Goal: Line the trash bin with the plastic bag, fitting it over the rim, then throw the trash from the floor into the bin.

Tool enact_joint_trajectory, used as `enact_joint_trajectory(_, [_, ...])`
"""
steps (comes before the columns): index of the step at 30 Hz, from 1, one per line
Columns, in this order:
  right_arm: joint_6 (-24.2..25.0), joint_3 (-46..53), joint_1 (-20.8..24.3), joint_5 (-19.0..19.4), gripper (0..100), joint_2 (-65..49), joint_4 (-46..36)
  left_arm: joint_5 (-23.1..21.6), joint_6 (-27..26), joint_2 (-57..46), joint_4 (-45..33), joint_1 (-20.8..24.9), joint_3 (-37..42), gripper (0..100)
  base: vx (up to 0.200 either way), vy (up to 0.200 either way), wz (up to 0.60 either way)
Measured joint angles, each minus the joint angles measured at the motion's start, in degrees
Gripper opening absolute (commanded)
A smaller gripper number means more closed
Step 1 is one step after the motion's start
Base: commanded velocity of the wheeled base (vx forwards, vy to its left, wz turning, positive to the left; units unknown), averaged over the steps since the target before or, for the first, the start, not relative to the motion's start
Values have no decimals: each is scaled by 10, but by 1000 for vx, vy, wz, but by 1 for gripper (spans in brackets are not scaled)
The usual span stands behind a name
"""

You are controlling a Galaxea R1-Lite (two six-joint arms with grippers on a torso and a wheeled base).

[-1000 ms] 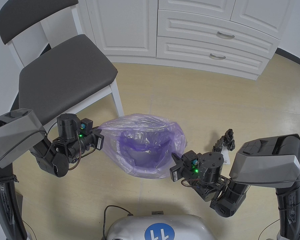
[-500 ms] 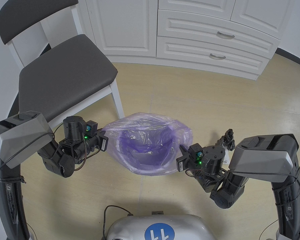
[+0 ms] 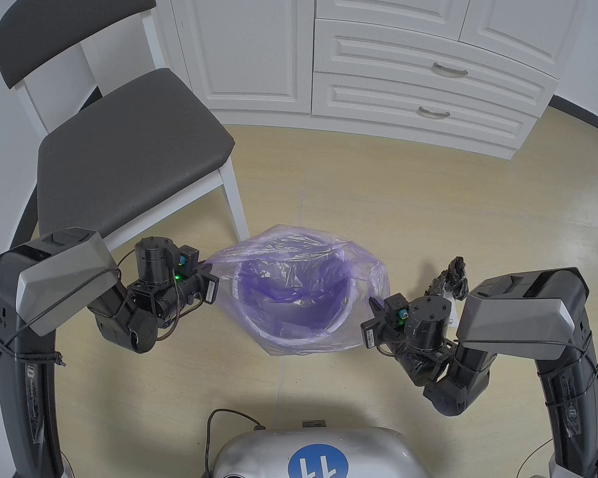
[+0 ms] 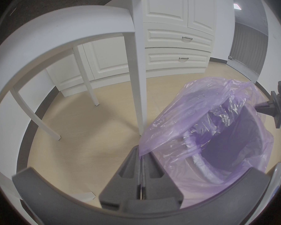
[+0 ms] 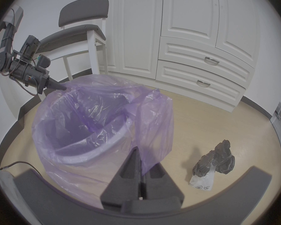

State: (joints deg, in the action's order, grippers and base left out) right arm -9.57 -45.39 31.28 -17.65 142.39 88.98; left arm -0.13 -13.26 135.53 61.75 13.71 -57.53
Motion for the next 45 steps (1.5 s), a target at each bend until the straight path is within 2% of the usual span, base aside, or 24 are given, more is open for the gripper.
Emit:
enact_joint_trajectory(7, [-2,13,0,4,0,-1,0,0,0,2,-1,-2,4,0,0,0,0])
enact_joint_trajectory(8, [-2,15,0,4,100,-1,0,-1,0,0,-1,-2,6,0,0,0,0])
enact_joint_trajectory(12, [-1,26,3,8,100,-8,0,-5,0,-14,2,-1,22,0,0,0,0])
enact_joint_trajectory(19, [1,64,4,44,100,-40,0,-8,-1,-35,5,1,42,0,0,0,0])
enact_joint_trajectory(23, [4,107,-2,98,100,-82,-12,-11,-1,-43,5,2,49,0,0,0,0])
enact_joint_trajectory(26, [18,129,-13,141,100,-121,-54,-14,-1,-49,5,2,53,0,0,0,0])
enact_joint_trajectory(28, [40,137,-23,154,100,-148,-89,-15,-1,-51,5,1,54,0,0,0,0])
enact_joint_trajectory(35, [95,126,-46,163,100,-225,-182,-21,-1,-62,3,-11,56,0,0,0,0])
enact_joint_trajectory(45, [103,113,-47,147,100,-274,-207,-49,-2,-102,-34,-40,71,0,0,0,0])
